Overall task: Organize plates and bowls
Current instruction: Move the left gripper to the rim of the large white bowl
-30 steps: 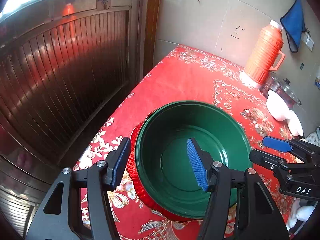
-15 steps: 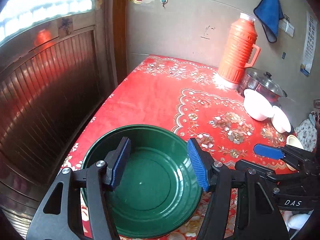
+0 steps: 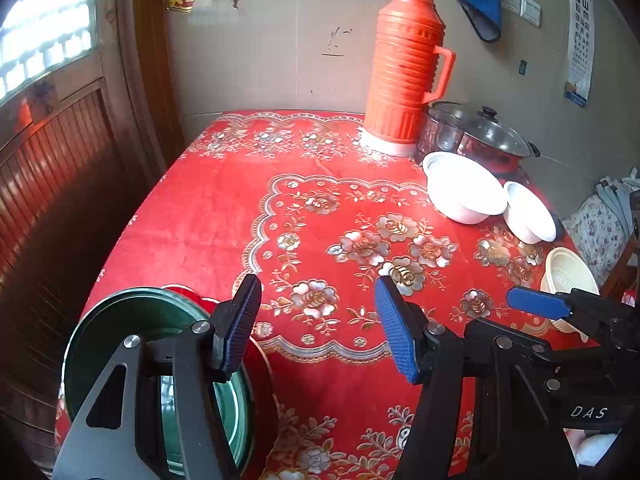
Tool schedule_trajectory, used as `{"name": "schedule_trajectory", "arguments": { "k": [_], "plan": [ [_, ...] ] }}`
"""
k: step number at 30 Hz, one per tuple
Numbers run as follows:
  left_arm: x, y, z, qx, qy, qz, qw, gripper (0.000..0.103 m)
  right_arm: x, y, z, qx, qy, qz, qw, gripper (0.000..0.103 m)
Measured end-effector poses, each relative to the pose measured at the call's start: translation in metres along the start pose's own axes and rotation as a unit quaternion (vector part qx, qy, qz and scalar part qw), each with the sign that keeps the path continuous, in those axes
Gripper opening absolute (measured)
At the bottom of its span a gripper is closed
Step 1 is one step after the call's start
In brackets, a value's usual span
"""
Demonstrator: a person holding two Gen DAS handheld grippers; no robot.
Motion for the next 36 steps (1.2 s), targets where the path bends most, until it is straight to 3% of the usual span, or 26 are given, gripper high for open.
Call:
{"name": "schedule_trajectory", "arguments": {
  "k": [15, 29, 36],
  "plan": [
    [-0.064, 0.041, 0.051, 0.016, -0.030, 0.029, 0.9990, 0.060, -0.088, 0.037, -0.028, -0.028, -0.033, 0.068, 0.997, 0.073],
    [-0.088, 0.066, 0.105, 0.045, -0.039, 0.030, 0.9978, 0.060, -0.129, 0.073, -0.019, -0.023, -0.050, 0.087, 0.995, 0.073],
    [-0.097, 0.084, 0.129, 0.054, -0.049, 0.008, 0.9973, 0.060, -0.150, 0.100, -0.011, -0.021, -0.043, 0.104, 0.993, 0.073]
  ]
}}
Point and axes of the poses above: each gripper's, at about its wrist camera, not at the fingertips, and z roughly the way its jaws point, x to its left, y to its top, the point moved 9 cm from there along z, roughly the way its jaws point, and after that the axes turned 11 degrees about z, right-handed, at the moved point
